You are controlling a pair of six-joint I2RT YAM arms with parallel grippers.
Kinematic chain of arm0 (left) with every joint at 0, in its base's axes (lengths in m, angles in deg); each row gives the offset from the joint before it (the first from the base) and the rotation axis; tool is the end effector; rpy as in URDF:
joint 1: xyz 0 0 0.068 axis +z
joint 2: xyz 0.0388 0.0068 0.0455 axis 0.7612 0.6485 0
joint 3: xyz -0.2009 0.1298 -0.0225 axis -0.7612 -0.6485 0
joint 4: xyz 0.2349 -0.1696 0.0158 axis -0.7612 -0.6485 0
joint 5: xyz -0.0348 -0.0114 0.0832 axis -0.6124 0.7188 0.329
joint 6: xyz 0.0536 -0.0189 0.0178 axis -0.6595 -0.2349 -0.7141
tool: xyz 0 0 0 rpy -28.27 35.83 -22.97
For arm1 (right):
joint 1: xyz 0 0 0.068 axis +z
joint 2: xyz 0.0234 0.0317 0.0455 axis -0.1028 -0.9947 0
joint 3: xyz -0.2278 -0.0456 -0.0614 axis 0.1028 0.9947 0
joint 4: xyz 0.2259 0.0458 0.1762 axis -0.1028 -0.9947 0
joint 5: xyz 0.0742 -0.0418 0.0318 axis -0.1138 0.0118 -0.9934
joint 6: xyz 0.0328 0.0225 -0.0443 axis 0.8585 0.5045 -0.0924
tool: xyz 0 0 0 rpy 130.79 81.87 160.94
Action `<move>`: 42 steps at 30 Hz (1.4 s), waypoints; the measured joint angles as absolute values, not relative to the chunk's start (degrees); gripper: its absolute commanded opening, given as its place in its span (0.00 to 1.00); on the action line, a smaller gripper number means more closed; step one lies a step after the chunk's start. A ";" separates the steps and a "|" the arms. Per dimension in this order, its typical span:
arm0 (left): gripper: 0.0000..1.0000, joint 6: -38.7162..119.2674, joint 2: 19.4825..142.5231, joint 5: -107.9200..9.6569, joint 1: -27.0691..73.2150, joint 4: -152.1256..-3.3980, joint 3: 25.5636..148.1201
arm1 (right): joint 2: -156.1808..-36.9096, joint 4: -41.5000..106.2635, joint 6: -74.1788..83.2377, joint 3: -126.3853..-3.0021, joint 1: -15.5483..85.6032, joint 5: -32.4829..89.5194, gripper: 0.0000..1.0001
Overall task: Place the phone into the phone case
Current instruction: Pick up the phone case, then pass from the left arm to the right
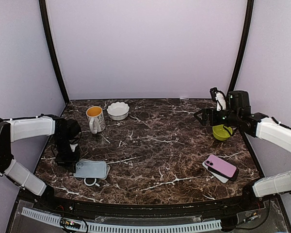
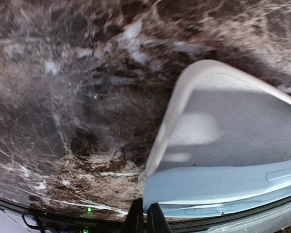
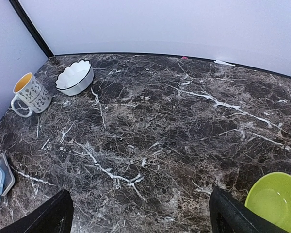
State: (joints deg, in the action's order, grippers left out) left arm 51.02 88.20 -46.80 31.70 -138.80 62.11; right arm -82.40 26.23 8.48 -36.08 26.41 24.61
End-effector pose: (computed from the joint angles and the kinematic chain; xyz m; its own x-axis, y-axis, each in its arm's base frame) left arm 0.2286 -0.0783 0.1151 -0.9914 -0.0773 0.1054 -0.0847 0.9941 -0.0682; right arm 0.2905 0.1180 0.2356 -0.5083 0.0053 -0.8612 -0.4233 0.8693 0.2552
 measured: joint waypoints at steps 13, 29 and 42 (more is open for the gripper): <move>0.00 43.07 85.65 -34.35 12.84 -137.67 89.37 | -92.26 16.16 6.82 -55.71 40.97 18.51 0.98; 0.00 21.34 95.79 -17.25 1.35 -127.02 100.58 | -118.16 11.76 12.13 -75.69 56.03 9.75 0.72; 0.40 19.33 94.92 -17.49 1.21 -124.11 100.01 | -122.38 16.29 20.06 -76.48 56.53 7.08 0.00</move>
State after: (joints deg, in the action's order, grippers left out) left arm 19.33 94.92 -17.49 1.21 -124.11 100.01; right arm -122.38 16.29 20.06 -76.48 56.53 7.08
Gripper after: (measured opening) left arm 0.049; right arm 0.061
